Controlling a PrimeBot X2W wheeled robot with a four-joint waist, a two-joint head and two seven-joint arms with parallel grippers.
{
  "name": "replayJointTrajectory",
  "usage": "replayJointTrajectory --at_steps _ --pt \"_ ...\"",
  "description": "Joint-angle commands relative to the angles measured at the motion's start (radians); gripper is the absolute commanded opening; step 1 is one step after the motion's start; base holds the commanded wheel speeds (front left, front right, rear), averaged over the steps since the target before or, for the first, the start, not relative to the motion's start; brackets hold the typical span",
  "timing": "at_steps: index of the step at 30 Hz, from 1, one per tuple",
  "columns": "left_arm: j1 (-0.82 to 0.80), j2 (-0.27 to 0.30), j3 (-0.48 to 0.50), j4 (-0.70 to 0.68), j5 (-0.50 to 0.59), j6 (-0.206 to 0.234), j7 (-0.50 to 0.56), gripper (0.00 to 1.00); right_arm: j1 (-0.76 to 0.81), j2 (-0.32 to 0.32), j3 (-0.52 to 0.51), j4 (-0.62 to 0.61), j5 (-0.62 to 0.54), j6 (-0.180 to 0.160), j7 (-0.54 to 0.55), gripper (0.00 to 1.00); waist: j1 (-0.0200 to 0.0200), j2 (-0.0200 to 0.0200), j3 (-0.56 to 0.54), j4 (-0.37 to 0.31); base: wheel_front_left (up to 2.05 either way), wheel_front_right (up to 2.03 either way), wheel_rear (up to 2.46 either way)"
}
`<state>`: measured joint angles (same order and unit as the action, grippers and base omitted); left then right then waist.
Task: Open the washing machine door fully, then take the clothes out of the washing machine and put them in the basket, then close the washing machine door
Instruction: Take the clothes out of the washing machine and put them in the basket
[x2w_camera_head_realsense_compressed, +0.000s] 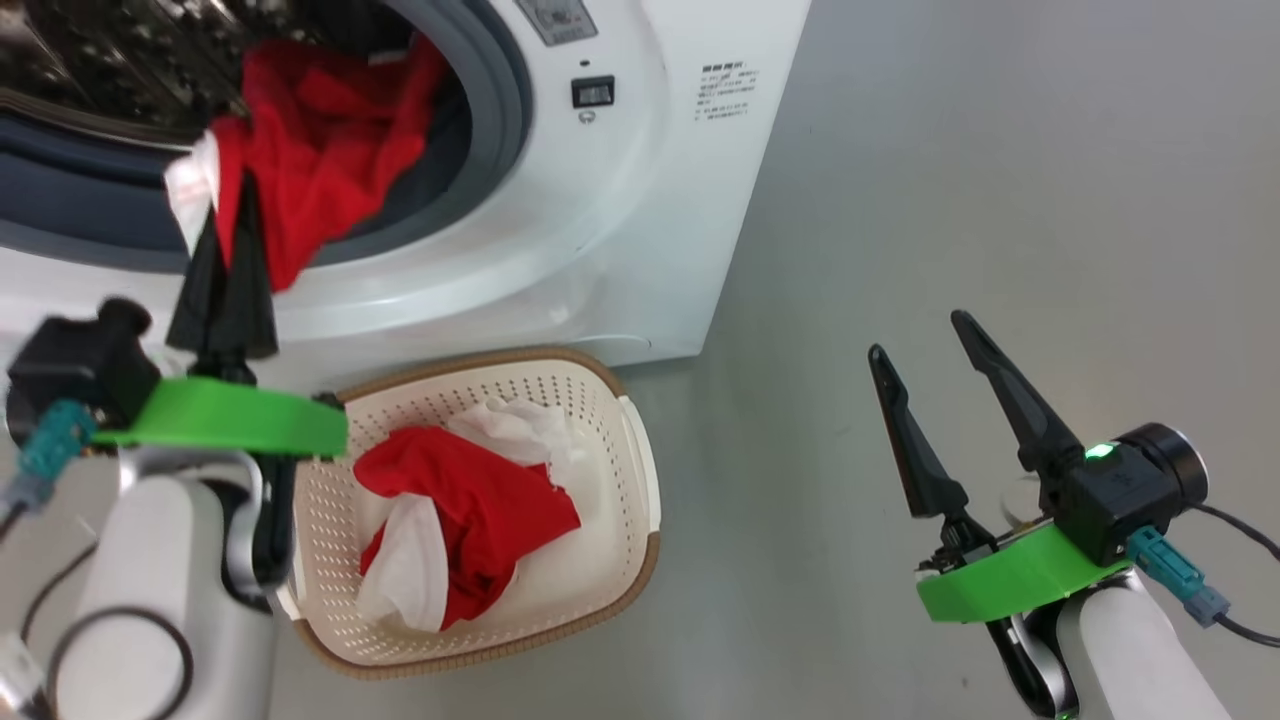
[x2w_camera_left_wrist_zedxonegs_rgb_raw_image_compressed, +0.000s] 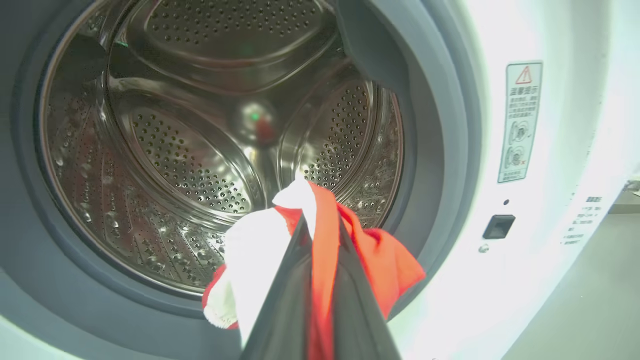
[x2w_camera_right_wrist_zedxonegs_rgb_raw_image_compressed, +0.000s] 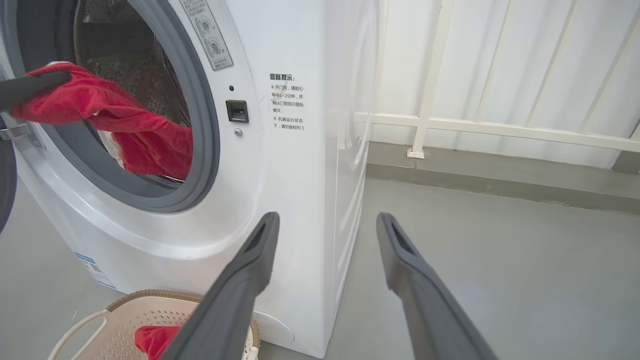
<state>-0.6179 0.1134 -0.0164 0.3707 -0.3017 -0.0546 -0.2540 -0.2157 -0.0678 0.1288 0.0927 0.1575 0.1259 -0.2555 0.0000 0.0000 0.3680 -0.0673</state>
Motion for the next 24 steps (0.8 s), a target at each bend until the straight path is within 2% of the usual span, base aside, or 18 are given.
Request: replayJointTrajectory --at_steps 1,13,24 --pt "0.048 0.021 0.038 -0.055 0.022 -0.006 -0.008 0.0 0.024 0.001 0.017 -0.019 -0.001 0.005 -0.006 1.0 0.0 0.0 -0.05 0.013 0.0 0.0 0.0" --pt "0.255 -0.014 0.06 -0.154 0.055 -0.007 -0.008 0.0 0.087 0.008 0.007 -0.007 0.007 0.005 -0.006 1.0 0.0 0.0 -0.172 0.019 0.0 0.0 0.0" --pt "0.391 -0.036 0.051 -0.283 0.053 0.019 -0.007 0.0 0.126 0.014 -0.001 -0.008 0.011 0.005 -0.006 1.0 0.0 0.0 -0.242 0.018 0.0 0.0 0.0"
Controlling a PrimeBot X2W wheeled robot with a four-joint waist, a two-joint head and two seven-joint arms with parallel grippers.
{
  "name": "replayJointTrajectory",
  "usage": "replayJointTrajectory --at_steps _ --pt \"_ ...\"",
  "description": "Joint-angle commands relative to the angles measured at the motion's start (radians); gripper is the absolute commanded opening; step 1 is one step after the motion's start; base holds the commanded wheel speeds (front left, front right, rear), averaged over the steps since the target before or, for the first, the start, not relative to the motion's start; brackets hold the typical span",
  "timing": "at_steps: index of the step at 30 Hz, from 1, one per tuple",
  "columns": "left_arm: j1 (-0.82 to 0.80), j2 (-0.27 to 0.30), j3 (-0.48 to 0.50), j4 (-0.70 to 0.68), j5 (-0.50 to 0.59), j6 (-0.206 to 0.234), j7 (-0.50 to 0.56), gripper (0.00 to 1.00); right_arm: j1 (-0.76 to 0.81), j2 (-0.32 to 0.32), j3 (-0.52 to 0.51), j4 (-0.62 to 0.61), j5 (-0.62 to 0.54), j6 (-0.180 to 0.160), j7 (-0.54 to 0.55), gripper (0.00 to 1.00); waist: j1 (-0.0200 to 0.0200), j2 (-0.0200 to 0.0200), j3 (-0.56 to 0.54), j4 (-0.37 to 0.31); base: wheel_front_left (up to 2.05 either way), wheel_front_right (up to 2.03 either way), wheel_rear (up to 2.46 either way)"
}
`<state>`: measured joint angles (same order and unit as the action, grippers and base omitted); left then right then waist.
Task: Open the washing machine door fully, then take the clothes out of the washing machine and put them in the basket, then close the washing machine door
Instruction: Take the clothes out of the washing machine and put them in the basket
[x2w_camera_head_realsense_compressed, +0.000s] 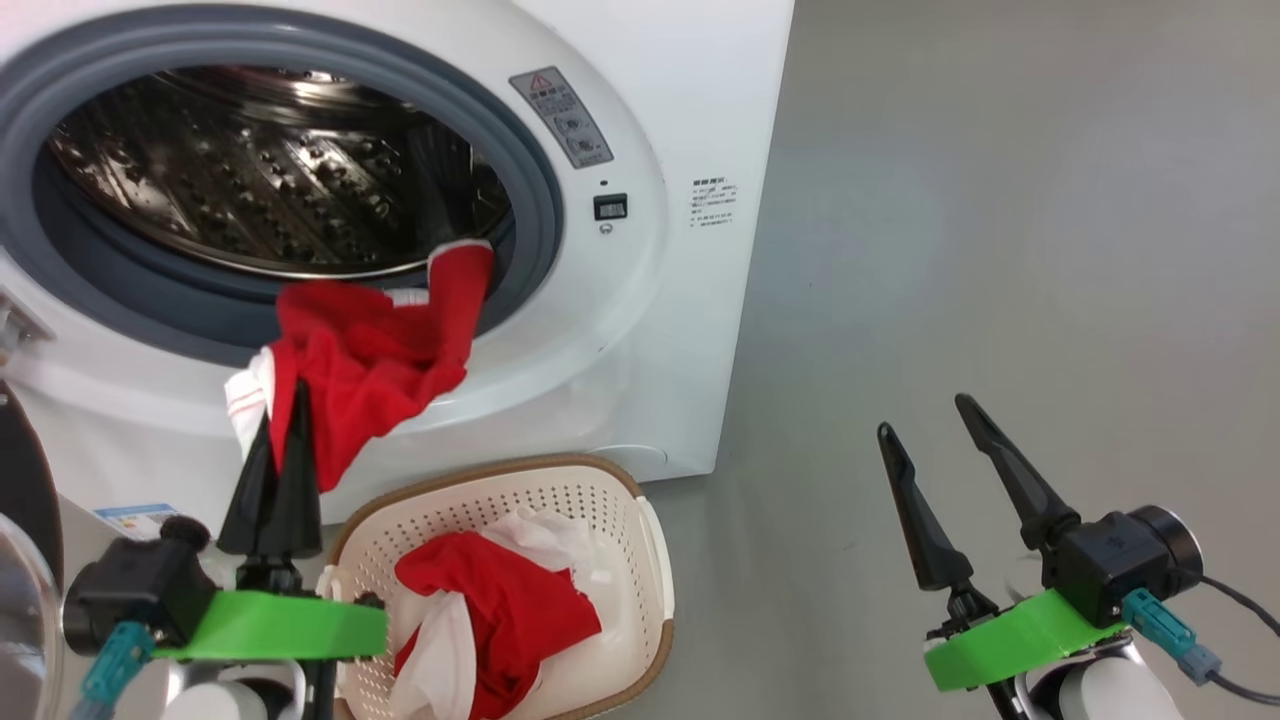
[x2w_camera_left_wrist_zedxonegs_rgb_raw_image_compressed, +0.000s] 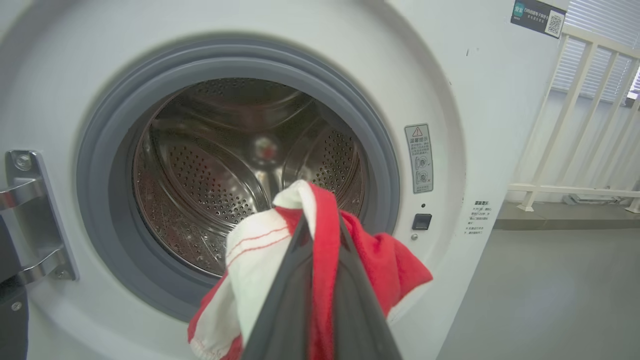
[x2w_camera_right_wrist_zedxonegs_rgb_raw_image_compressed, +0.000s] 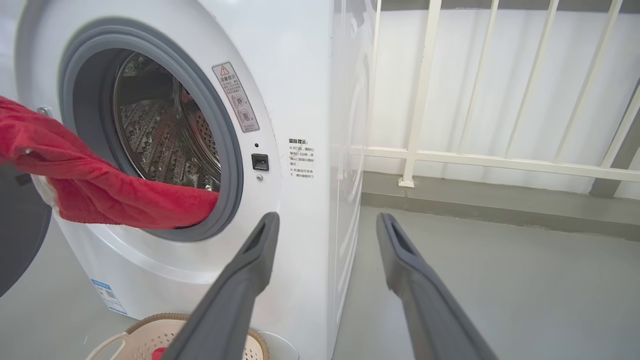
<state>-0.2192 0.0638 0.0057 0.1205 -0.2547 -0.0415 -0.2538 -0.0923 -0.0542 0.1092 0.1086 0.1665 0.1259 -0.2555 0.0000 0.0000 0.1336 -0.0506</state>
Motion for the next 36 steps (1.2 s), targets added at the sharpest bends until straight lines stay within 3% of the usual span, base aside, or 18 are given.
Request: replayJointTrajectory --at_steps 1,8,12,22,36 --pt "0.001 0.012 0.025 -0.049 0.006 0.009 -0.004 0.0 0.004 0.001 0.018 -0.025 0.003 0.005 -0.006 1.0 0.0 0.0 -0.01 0.001 0.0 0.0 0.0" --pt "0.042 0.008 0.009 -0.153 0.004 0.032 0.032 0.0 0.008 0.003 0.011 -0.034 0.002 0.005 -0.006 1.0 0.0 0.0 -0.008 0.01 0.0 0.0 0.0" --pt "0.036 0.005 -0.004 -0.131 -0.016 0.028 0.05 0.0 0.0 0.003 0.013 -0.039 0.003 0.005 -0.006 1.0 0.0 0.0 0.014 0.015 0.0 0.0 0.0" --pt "-0.104 -0.007 -0.056 0.165 -0.08 0.017 0.044 0.0 -0.041 0.004 0.034 -0.038 0.005 0.005 -0.006 1.0 0.0 0.0 0.088 0.012 0.0 0.0 0.0" --pt "-0.268 -0.009 -0.045 0.548 -0.106 0.027 0.006 0.0 -0.078 0.004 0.04 -0.036 0.013 0.005 -0.006 1.0 0.0 0.0 0.176 -0.029 0.0 0.0 0.0"
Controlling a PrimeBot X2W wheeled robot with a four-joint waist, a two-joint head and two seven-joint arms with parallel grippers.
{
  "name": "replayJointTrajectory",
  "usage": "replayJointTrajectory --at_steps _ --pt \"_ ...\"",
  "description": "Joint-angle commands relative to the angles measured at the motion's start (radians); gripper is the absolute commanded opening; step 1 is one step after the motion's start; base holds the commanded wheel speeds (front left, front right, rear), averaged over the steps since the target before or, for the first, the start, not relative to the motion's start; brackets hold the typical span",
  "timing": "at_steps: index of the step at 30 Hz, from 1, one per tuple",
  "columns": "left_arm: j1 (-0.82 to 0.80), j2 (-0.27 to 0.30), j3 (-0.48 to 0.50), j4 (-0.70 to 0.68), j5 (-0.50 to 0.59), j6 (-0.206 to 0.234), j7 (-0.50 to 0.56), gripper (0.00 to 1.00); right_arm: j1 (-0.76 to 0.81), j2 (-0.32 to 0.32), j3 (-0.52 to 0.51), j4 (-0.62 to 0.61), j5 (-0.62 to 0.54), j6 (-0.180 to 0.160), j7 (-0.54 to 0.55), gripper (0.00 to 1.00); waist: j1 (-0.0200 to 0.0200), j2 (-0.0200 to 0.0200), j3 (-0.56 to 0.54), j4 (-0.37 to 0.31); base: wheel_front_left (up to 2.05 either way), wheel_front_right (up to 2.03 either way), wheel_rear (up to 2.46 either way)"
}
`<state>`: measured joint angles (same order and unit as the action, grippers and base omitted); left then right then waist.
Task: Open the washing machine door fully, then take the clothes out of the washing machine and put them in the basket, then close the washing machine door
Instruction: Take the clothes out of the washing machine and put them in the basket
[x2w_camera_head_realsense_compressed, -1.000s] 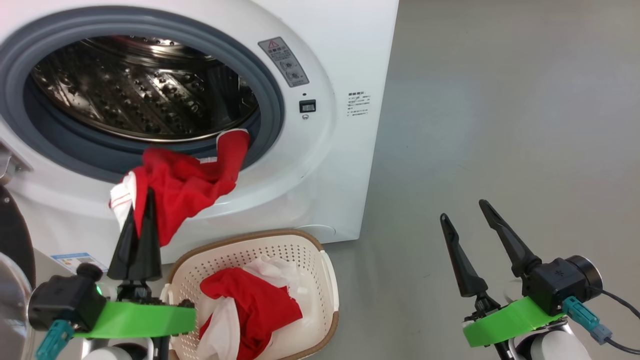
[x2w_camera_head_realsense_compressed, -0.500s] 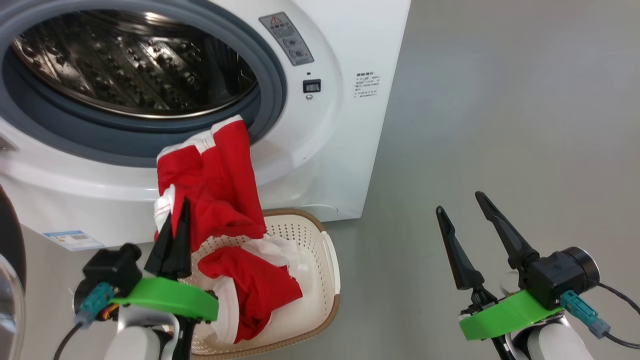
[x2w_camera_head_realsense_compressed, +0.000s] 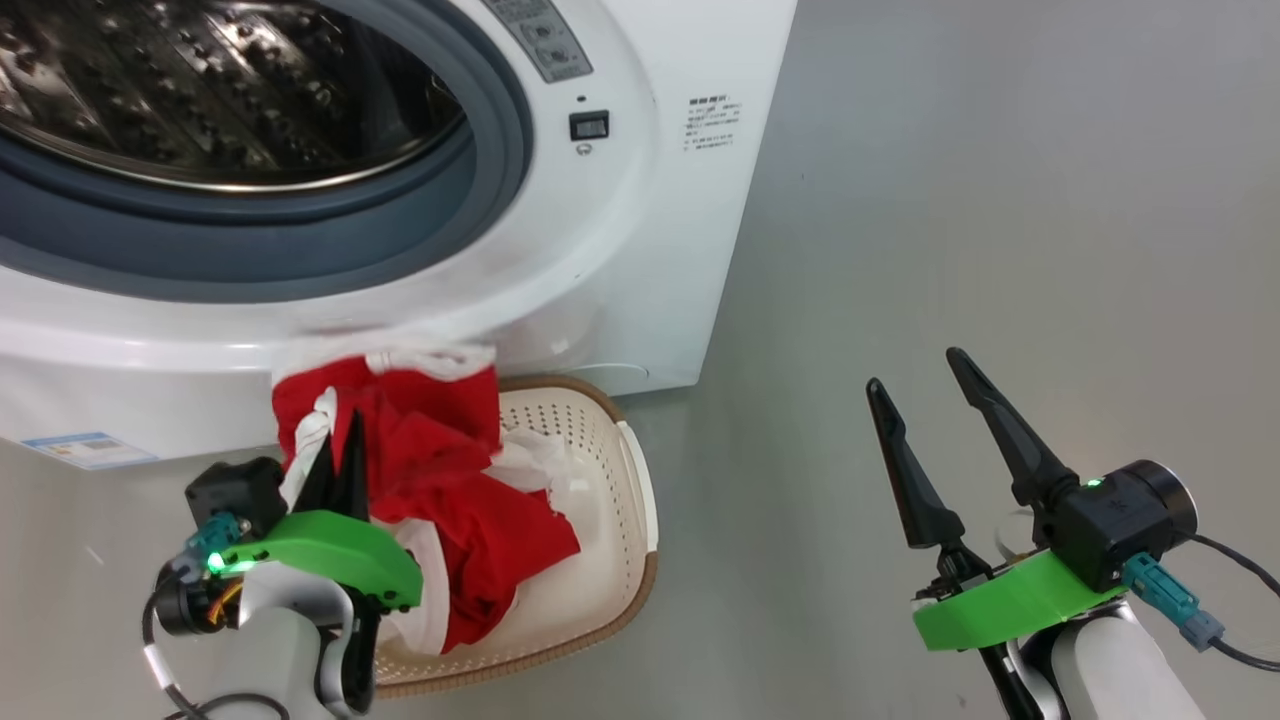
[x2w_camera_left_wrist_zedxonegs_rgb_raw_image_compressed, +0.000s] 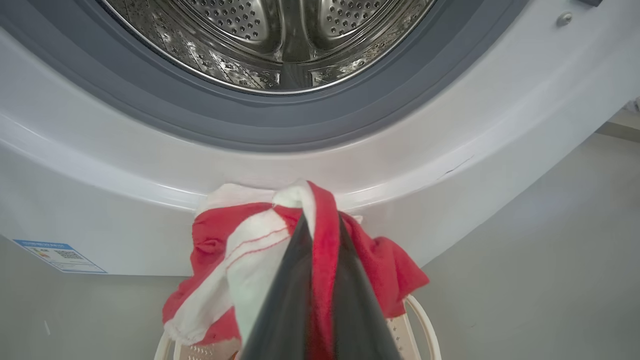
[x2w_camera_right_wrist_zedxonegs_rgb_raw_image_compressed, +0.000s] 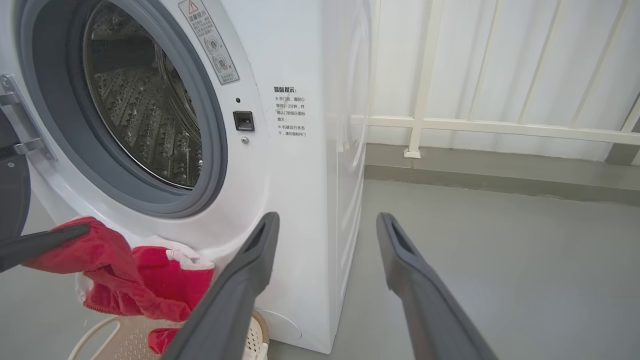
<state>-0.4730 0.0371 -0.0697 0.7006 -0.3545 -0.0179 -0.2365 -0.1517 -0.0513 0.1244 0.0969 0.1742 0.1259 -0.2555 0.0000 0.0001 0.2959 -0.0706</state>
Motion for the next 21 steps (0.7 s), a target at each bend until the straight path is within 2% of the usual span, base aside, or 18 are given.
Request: replayJointTrajectory --at_steps 1,6,12,21 --pt "-0.025 0.018 0.032 -0.01 -0.01 0.001 -0.013 0.0 -0.021 0.001 0.026 -0.024 0.006 0.005 -0.006 1.0 0.0 -0.0001 0.022 -0.01 0.0 0.0 0.0" --pt "-0.08 0.016 0.034 0.121 -0.033 -0.018 -0.018 0.0 -0.04 0.001 0.034 -0.022 0.019 0.005 -0.006 1.0 0.0 -0.0001 0.066 -0.017 0.0 0.0 0.0" --pt "-0.155 0.017 0.032 0.308 -0.061 -0.035 0.025 0.0 -0.067 0.001 0.062 -0.009 0.037 0.005 -0.006 1.0 0.0 -0.0001 0.117 -0.035 0.0 0.0 0.0" --pt "-0.239 0.043 0.027 0.495 -0.085 -0.066 0.101 0.0 -0.102 -0.005 0.096 0.005 0.067 0.005 -0.006 1.0 0.0 -0.0001 0.191 -0.073 0.0 0.0 0.0"
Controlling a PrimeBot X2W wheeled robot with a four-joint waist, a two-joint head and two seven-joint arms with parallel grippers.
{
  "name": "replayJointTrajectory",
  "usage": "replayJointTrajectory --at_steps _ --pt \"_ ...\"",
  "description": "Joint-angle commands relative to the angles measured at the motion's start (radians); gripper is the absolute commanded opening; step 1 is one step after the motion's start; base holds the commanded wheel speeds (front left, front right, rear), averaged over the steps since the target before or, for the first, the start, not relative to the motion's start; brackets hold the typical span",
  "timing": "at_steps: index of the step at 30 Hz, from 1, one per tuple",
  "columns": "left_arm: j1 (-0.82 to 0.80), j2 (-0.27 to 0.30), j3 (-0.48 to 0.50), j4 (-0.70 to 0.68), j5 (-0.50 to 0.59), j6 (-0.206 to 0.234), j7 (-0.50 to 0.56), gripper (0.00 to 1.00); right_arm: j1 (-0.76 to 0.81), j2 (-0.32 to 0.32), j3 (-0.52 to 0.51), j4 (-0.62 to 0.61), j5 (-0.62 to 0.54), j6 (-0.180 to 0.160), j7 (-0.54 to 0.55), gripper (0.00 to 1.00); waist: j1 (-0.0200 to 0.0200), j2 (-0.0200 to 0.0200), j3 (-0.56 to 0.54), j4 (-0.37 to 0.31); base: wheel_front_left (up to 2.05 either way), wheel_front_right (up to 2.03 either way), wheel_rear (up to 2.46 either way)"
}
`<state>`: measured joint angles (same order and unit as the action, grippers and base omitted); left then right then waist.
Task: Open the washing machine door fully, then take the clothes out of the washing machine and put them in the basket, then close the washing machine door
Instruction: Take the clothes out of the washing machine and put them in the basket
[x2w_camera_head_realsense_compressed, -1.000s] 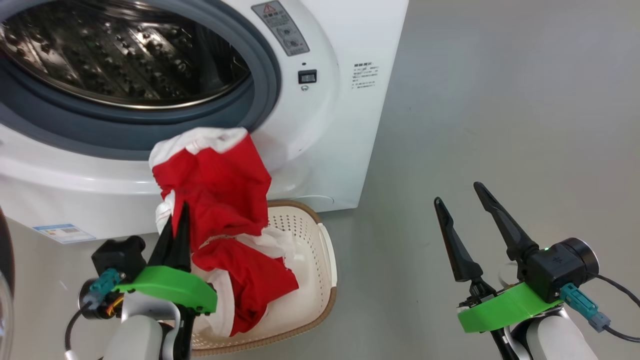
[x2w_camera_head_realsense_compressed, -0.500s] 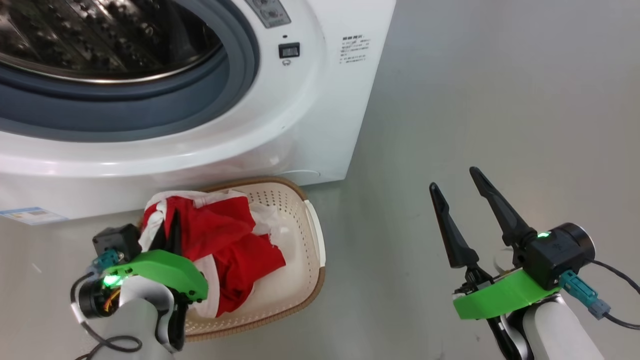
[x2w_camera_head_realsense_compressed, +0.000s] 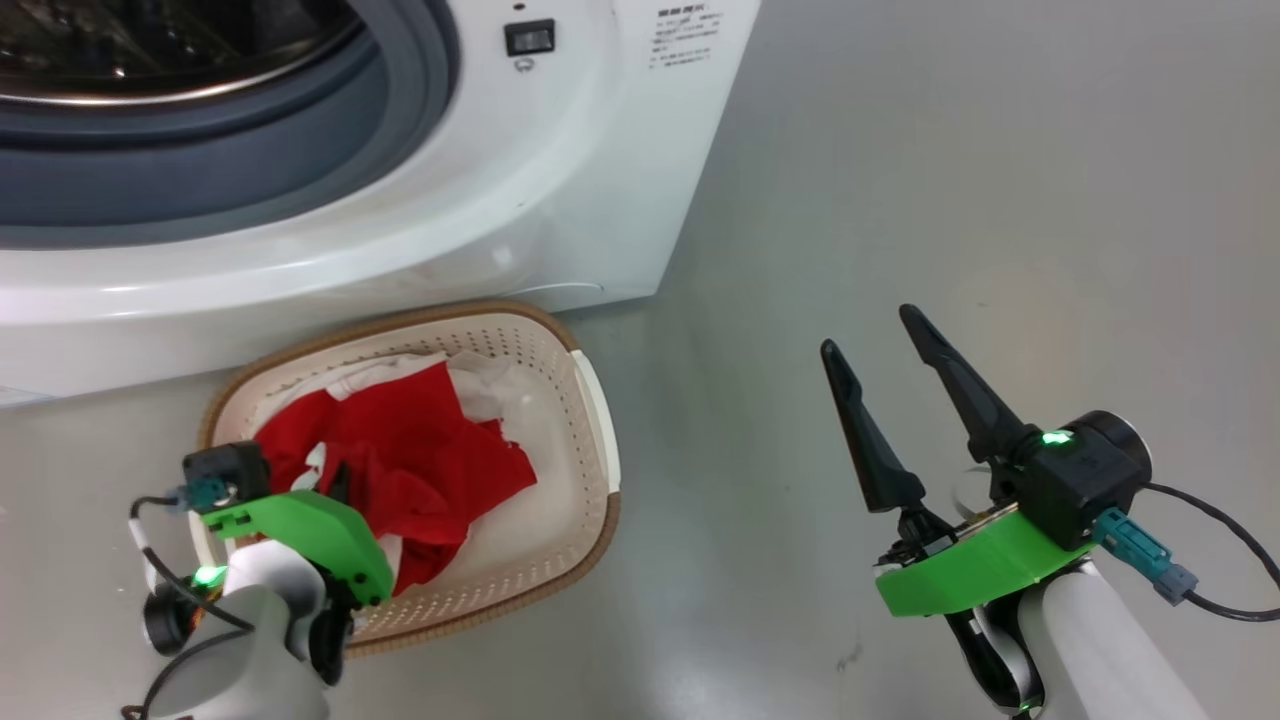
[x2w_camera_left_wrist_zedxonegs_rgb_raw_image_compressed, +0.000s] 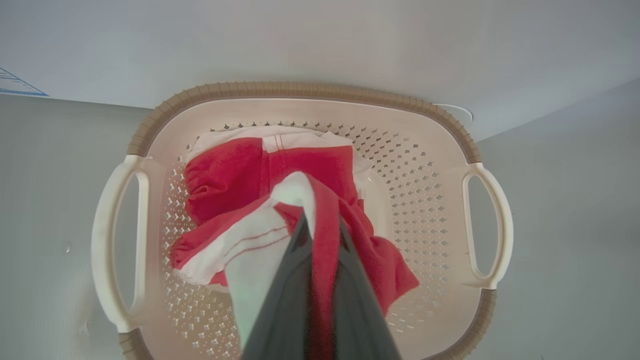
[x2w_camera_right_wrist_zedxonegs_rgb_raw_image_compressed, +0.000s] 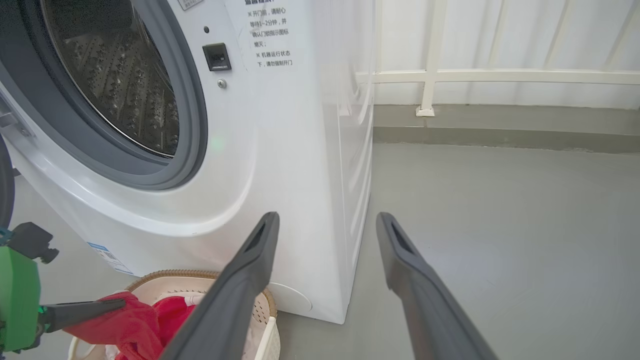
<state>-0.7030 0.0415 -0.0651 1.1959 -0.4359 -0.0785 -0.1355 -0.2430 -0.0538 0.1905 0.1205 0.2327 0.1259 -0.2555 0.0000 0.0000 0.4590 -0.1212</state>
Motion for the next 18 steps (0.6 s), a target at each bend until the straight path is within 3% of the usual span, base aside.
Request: replayJointTrajectory --at_steps 1,12,18 --pt "-0.015 0.045 0.022 0.015 -0.005 -0.003 0.007 0.0 -0.014 -0.005 0.037 -0.016 0.014 0.005 -0.006 1.0 0.0 0.0 0.034 -0.028 0.0 0.0 0.0" --pt "-0.037 0.099 0.015 0.081 -0.014 0.017 0.101 0.0 -0.049 -0.06 0.147 0.007 0.09 0.005 -0.006 1.0 0.0 0.0 0.087 -0.094 0.0 0.0 0.0" --pt "-0.05 0.112 0.001 0.086 -0.007 0.021 0.079 0.0 -0.055 -0.07 0.171 0.011 0.107 0.005 -0.006 1.0 0.0 0.0 0.097 -0.109 0.0 0.0 0.0"
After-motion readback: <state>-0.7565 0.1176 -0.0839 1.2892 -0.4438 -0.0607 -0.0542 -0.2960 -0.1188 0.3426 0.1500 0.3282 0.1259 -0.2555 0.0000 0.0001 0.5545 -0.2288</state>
